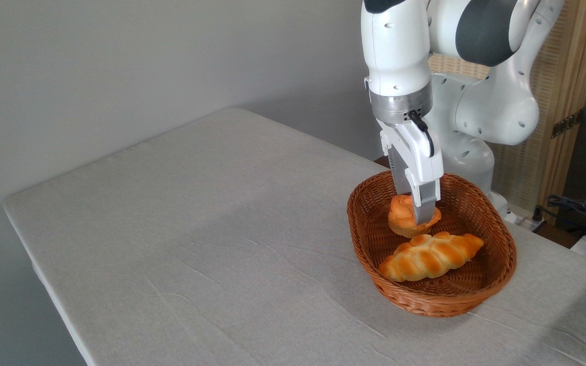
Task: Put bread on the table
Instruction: 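Close the gripper on the small round orange bun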
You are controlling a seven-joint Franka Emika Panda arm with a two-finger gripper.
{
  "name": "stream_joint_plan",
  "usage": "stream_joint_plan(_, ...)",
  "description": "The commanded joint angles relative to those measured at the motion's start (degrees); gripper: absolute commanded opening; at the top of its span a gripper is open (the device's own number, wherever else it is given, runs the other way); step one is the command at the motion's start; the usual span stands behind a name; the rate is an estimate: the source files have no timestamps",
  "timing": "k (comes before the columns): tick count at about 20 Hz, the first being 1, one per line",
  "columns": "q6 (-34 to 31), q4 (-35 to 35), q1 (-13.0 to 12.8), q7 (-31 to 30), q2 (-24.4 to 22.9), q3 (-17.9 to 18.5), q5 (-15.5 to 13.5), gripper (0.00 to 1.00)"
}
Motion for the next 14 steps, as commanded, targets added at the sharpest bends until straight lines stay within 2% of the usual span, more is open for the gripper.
stream_joint_plan(1,0.9,-1.1,-0.5,0.7,-0.7,0.3,1.0,0.93)
stream_joint_plan(9,2.0,-2.4,-0.7,1.2,-0.5,0.3,1.1,0.92)
stream_joint_plan(12,2.3,-2.5,-0.7,1.5,0.1,0.3,1.1,0.74)
stream_joint_plan(14,2.2,-2.5,-0.7,2.3,0.3,0.3,1.0,0.49)
